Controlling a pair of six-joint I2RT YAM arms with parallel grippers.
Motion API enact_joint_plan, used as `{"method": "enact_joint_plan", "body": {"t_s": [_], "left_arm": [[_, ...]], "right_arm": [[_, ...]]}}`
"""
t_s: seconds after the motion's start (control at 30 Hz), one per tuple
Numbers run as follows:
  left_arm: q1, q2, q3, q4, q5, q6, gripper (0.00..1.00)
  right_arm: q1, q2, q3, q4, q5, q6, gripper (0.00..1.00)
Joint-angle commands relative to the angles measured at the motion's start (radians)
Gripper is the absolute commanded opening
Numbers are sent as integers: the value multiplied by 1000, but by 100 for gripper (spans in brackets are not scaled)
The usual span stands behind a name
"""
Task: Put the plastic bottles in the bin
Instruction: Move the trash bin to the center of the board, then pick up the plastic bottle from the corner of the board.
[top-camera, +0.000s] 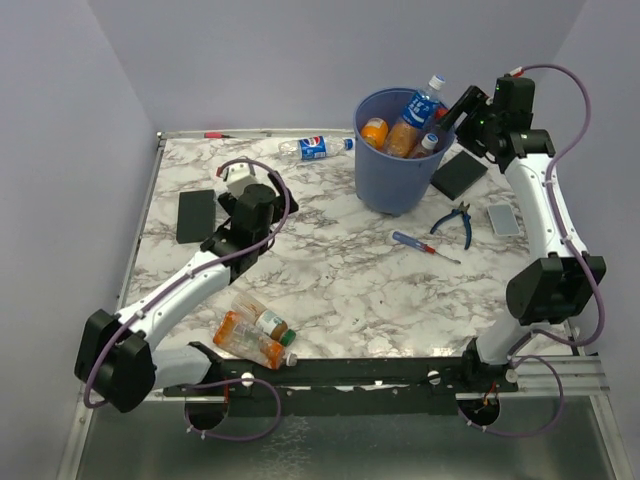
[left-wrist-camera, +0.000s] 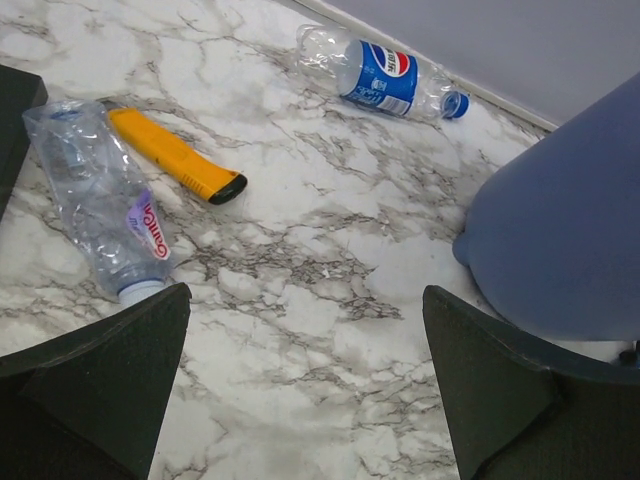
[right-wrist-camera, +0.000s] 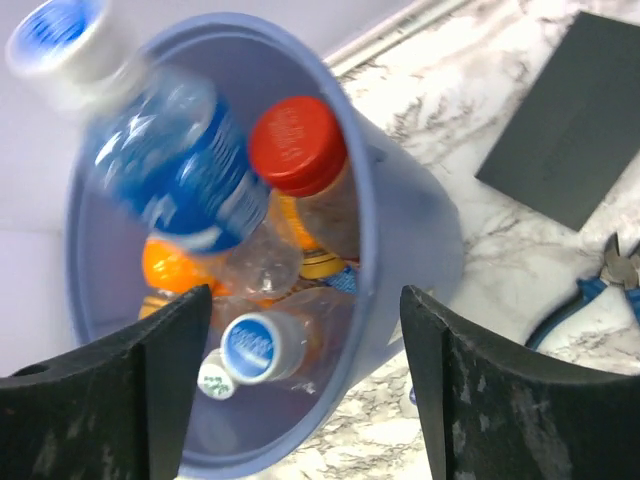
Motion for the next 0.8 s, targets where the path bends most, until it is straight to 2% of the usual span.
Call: {"method": "enact_joint_plan", "body": {"t_s": [0.0,0.07,0.2,0.37,0.5,0.6,0.77], "left_arm": [[15,107,121,44,39,-70,99],[27,160,165,62,47,-87,99],[76,292,271,76,91,-158,99],[126,479,407,70,127,-242,99],[156,635,547,53,127,-245,99],[186,754,670,-10,143,-341,99],[216,911,791,-13,160,-543,99]], "right_arm": [[7,-90,22,32,-66,7,82],[6,-129,11,27,-74,15,93],[8,-249,-90,38,-77,31,99],[6,-451,-288,78,-84,41,100],[11,-659,-569,215,-182,105,99],[15,-773,-737,281,-249,128,98],[38,-892,-868,272,-283,101,97]]}}
